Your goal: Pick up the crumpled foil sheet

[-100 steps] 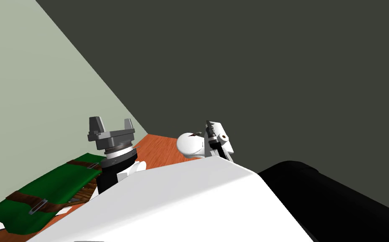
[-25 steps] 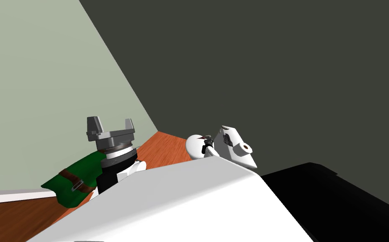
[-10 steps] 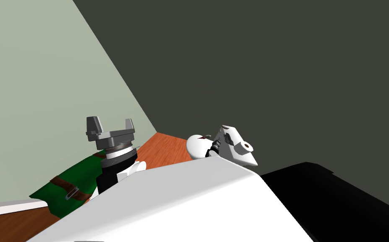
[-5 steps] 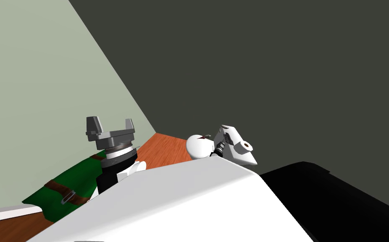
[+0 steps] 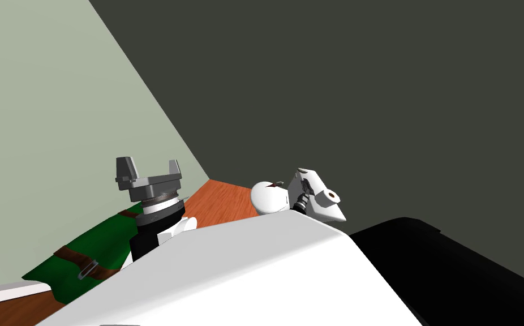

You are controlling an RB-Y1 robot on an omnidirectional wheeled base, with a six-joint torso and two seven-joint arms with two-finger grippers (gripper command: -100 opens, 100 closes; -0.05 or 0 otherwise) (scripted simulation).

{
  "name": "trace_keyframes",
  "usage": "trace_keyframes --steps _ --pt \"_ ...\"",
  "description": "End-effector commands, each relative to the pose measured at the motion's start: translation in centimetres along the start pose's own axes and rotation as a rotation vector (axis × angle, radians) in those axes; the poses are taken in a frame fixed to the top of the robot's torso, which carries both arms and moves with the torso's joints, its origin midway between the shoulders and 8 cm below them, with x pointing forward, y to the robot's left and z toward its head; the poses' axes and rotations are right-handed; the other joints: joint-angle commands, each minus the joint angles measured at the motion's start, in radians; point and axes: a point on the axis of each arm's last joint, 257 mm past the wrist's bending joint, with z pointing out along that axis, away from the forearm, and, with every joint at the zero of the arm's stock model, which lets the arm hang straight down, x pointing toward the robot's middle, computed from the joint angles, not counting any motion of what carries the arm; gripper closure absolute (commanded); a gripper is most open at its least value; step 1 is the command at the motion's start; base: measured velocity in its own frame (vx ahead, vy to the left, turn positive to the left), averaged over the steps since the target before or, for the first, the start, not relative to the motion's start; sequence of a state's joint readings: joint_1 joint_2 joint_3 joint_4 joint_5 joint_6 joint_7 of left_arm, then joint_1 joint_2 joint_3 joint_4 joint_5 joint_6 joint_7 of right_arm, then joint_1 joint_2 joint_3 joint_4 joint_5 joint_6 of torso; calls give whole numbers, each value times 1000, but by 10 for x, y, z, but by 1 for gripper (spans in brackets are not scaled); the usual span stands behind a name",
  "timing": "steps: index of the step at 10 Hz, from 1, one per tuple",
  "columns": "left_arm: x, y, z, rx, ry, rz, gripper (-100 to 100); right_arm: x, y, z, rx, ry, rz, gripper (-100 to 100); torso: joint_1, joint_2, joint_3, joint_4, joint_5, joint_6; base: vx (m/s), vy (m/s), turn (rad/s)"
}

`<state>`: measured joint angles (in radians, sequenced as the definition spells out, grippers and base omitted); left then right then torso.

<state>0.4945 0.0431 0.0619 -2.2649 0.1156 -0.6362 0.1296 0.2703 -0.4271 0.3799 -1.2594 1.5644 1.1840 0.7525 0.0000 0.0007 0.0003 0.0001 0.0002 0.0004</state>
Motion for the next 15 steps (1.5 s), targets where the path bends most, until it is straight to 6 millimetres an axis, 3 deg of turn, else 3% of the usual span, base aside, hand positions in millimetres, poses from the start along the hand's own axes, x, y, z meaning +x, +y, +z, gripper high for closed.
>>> trace_keyframes --steps 1,15 --pt "0 0 0 0 0 0 0 2 0 0 6 1 -3 -100 0 0 0 0 0 0 -4 -5 14" --pt "0 0 0 0 0 0 0 4 -4 -1 28 -2 -24 -100 0 0 0 0 0 0 2 2 -6"
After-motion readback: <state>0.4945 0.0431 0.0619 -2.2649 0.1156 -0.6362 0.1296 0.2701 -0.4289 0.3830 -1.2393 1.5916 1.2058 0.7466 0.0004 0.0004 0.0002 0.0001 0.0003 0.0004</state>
